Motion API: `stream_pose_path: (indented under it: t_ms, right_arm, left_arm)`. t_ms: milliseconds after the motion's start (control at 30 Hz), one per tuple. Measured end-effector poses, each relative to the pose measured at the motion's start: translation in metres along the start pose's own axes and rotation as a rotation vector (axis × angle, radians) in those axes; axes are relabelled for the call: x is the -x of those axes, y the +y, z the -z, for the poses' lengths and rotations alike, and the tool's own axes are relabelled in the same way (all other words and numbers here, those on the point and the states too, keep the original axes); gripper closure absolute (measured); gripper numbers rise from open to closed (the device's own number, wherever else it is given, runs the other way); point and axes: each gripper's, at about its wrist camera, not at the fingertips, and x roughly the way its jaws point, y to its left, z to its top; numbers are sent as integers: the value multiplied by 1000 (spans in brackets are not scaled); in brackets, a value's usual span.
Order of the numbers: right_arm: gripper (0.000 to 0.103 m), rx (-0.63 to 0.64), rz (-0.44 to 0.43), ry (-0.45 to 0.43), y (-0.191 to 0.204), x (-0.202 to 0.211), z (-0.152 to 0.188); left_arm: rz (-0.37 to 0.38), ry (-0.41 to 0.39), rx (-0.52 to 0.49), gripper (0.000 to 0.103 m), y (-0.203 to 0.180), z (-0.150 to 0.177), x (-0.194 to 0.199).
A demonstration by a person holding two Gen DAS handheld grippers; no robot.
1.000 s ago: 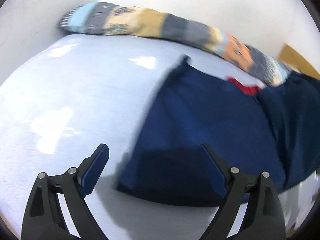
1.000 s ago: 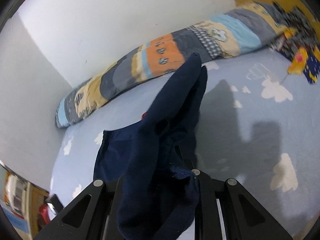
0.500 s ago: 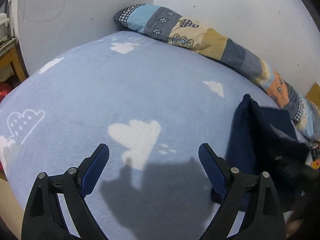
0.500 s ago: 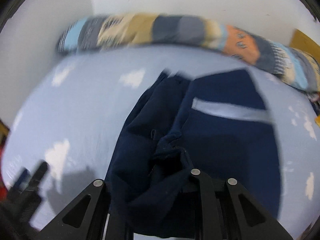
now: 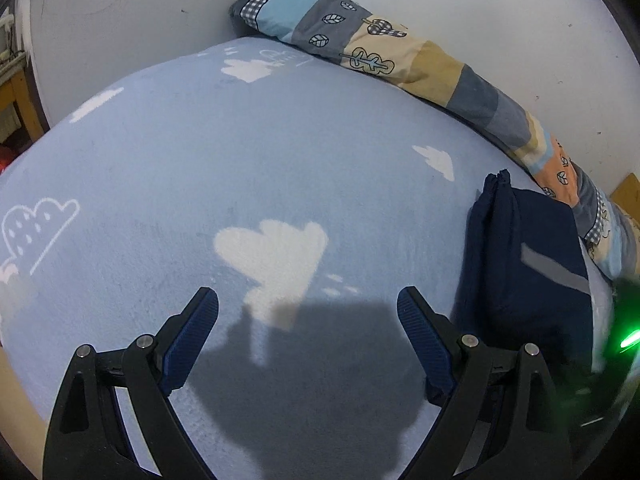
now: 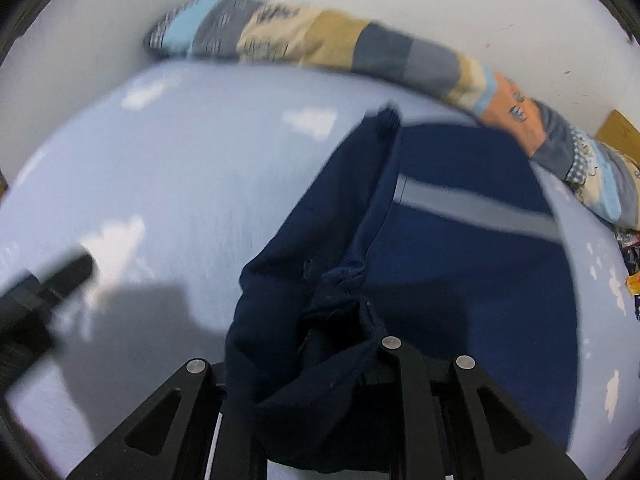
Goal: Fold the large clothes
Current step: 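Fold the lifted edge over the shirt with the right tool, then lay the folded edge down and open the right tool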
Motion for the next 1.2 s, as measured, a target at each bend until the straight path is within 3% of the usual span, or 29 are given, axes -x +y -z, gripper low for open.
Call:
stream_pose_path:
  t_ms: [67,167,300,400,433,467,500,533,667,800,900,1000,1133,1167,1200]
  right_arm:
    - [71,15,-5,-22,4,0,2]
    - [36,-3,-115,-21,4,7,4]
    - [31,59,-239,-11,13,25,14]
    - [37,-12,-462,33,-9,39,21]
    - [44,-37,-524,41,-19,43,21]
    - [62,-79,-584,34,-36,51,21]
    - [70,-129,-619,15,-54,59,22]
    - [70,-189,-635,-23,-78,71,23]
    - [72,-331,-486,-167,-159,105,34]
    - [72,-378,-318,-176,-212,108,54]
    - [75,-415,-313,-142,-226,94,73]
    - [80,-395,-332,-107,-212,77,80]
    - [79,-302,-267,-36,-172,32,94]
    - [78,-280,-252,-22,-167,22,97]
    - [78,-287,-257,-25,-168,16,99]
  left_arm:
    - [-7,-6,1,12,2,0,1]
    - [-18,-8,13,12,6,0,1]
    - [-17,-21,45,12,9,-2,6]
    - [-16,-46,55,12,9,-3,13]
    - [-10,-51,57,12,9,-4,15]
    - [-3,-58,58,12,8,-4,17]
    - [7,-67,55,12,6,-4,20]
    - [17,-73,49,12,4,-4,21]
    - [95,-108,6,12,-13,-3,30]
    - [276,-127,-119,12,-54,5,42]
    - [378,-93,-236,12,-91,19,39]
    - [440,-37,-318,12,-119,31,29]
    - [391,68,-352,12,-135,39,-2]
    - [360,92,-357,12,-137,41,-9]
    - [260,148,-373,12,-139,45,-27]
